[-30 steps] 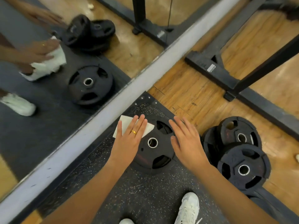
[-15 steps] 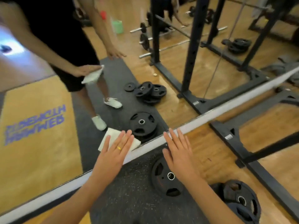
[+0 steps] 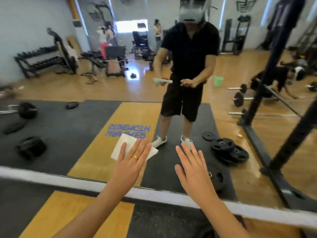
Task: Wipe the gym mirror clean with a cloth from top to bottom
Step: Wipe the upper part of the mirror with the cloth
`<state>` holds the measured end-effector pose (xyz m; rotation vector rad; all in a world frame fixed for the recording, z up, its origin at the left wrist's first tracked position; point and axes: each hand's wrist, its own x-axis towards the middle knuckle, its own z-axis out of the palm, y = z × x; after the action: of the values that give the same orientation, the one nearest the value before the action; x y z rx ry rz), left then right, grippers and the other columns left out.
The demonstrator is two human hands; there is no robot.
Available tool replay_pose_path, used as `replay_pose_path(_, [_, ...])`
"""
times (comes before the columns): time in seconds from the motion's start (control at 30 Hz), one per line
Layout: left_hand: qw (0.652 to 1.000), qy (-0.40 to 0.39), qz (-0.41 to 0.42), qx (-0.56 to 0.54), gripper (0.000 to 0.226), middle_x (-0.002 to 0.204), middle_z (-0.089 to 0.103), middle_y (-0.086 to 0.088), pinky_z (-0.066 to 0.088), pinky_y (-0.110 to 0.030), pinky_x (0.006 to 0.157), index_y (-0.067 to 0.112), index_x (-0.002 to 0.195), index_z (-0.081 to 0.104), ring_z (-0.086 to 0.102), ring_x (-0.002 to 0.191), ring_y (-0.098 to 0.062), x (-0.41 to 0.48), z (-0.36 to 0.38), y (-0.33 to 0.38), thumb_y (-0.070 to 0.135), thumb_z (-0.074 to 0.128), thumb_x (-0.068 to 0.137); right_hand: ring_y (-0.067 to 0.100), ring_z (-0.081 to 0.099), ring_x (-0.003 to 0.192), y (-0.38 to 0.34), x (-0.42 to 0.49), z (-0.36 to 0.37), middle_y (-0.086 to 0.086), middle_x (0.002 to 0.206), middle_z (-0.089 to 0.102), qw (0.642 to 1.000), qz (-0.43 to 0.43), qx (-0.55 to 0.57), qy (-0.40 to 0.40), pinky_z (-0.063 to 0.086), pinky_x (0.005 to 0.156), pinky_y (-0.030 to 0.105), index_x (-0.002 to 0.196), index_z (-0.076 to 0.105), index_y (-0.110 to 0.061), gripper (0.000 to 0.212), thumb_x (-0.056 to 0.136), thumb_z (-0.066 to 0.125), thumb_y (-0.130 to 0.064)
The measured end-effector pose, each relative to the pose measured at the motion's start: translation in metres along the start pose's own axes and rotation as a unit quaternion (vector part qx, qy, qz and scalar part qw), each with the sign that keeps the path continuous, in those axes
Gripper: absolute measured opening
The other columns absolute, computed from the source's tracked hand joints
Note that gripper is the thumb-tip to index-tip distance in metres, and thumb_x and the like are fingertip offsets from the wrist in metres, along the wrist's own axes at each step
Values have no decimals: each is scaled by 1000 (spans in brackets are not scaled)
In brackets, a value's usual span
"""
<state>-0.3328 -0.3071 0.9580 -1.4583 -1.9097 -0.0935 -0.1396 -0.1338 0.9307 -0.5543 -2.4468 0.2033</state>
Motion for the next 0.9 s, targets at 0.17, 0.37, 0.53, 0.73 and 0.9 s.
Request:
replay_pose_path(0.17, [998, -1, -47, 50, 80, 168, 25, -11, 29, -61, 118, 8, 163, 17, 27, 154, -30, -51, -30, -91, -10, 28, 86, 25, 13, 158, -90, 54, 26, 4, 167, 32, 996, -90, -13, 12, 15, 121, 50, 159, 32, -20, 57, 105, 39, -38])
replay_pose_path(0.37, [992, -12, -92, 82, 74, 168, 26, -12, 36, -62, 113, 7, 161, 22, 19, 155, -27, -121, -54, -225, -7, 28, 88, 31, 25, 152, -223, 120, 78, 10, 159, 45, 987, -160, -6, 15, 20, 119, 54, 155, 38, -18, 57, 100, 38, -35])
replay_pose_path(0.53, [989, 0, -113, 92, 71, 167, 27, -12, 36, -62, 112, 6, 158, 30, 25, 154, -29, -185, -74, -350, -7, 26, 88, 32, 24, 153, -348, 173, 128, 10, 161, 42, 980, -195, -2, 34, 25, 121, 55, 152, 46, -15, 54, 102, 41, -34])
replay_pose_path(0.73, [986, 7, -140, 95, 67, 165, 31, -13, 33, -55, 115, 5, 157, 32, 31, 151, -31, -247, -88, -480, -5, 22, 91, 30, 17, 155, -473, 234, 176, 10, 164, 37, 973, -224, 8, 49, 16, 120, 54, 156, 39, -16, 54, 104, 37, -32])
replay_pose_path(0.9, [986, 11, -136, 100, 72, 165, 31, -13, 39, -57, 113, 5, 157, 33, 29, 152, -27, -256, -72, -570, -7, 24, 86, 30, 17, 156, -544, 292, 206, 9, 166, 33, 966, -250, -22, 57, 18, 119, 55, 157, 36, -17, 55, 105, 35, -34])
